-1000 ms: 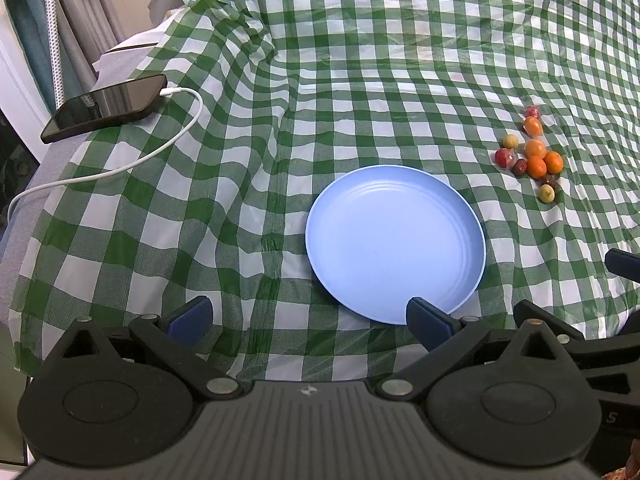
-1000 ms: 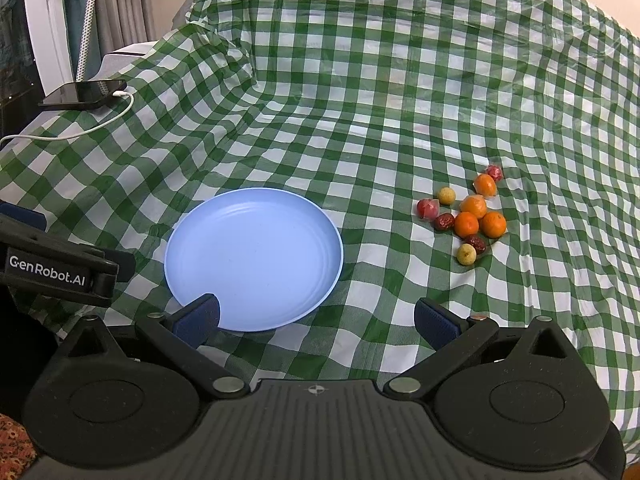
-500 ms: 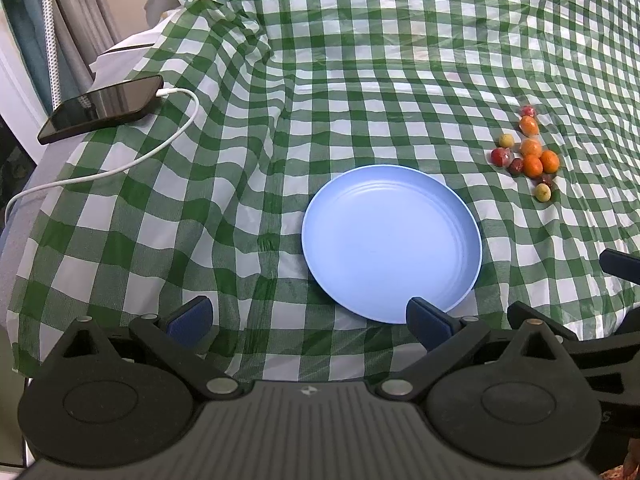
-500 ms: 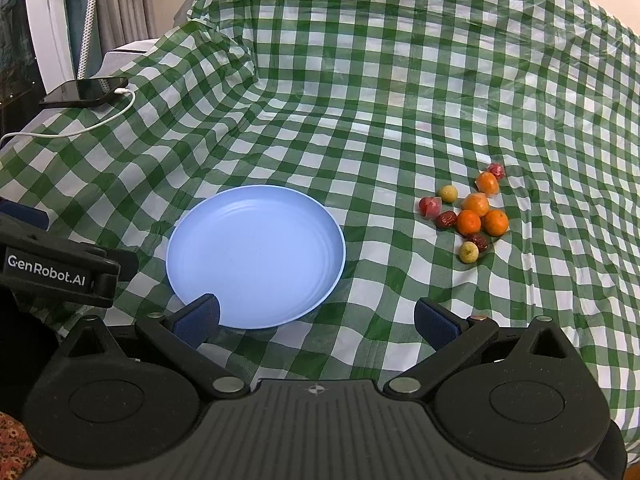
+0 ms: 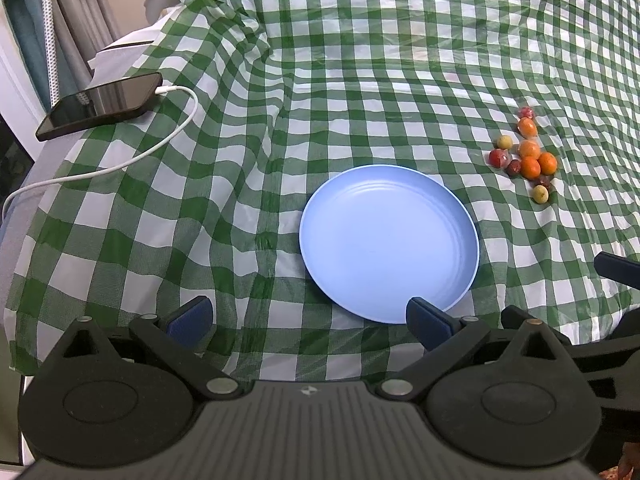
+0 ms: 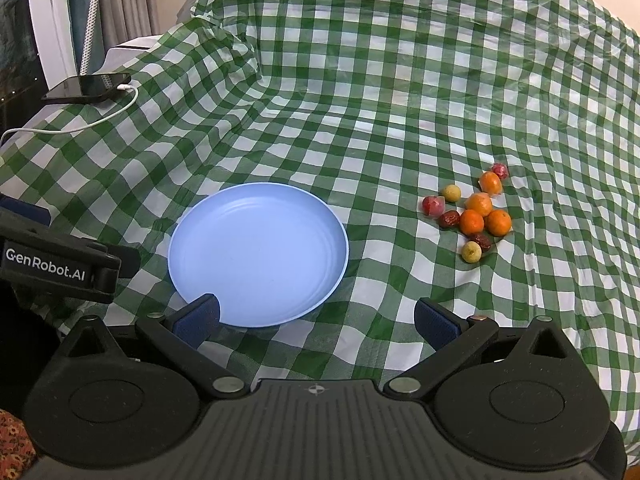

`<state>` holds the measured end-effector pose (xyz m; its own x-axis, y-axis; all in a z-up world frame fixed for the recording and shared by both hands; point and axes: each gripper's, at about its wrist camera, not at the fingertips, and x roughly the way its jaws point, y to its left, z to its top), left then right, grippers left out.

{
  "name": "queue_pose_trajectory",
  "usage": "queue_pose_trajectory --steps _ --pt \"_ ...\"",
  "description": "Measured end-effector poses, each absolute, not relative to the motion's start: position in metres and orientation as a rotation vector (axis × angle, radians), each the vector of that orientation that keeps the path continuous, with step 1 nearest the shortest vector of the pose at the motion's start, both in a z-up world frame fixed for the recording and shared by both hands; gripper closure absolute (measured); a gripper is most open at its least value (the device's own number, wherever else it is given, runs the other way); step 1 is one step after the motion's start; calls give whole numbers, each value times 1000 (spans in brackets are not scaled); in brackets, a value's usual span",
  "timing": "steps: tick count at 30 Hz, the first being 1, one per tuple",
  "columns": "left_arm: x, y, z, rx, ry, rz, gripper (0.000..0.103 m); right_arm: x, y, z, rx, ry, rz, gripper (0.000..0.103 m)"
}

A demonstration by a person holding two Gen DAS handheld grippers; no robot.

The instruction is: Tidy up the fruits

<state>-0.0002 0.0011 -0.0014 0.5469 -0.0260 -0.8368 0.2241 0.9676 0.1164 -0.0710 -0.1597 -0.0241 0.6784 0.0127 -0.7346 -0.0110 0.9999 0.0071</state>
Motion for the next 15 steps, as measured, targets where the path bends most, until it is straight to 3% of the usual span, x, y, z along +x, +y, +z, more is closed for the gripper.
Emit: queue_pose_trajectory --steps 15 --pt "1 1 -2 218 985 -142 0 -70 -160 -24 0 825 16 0"
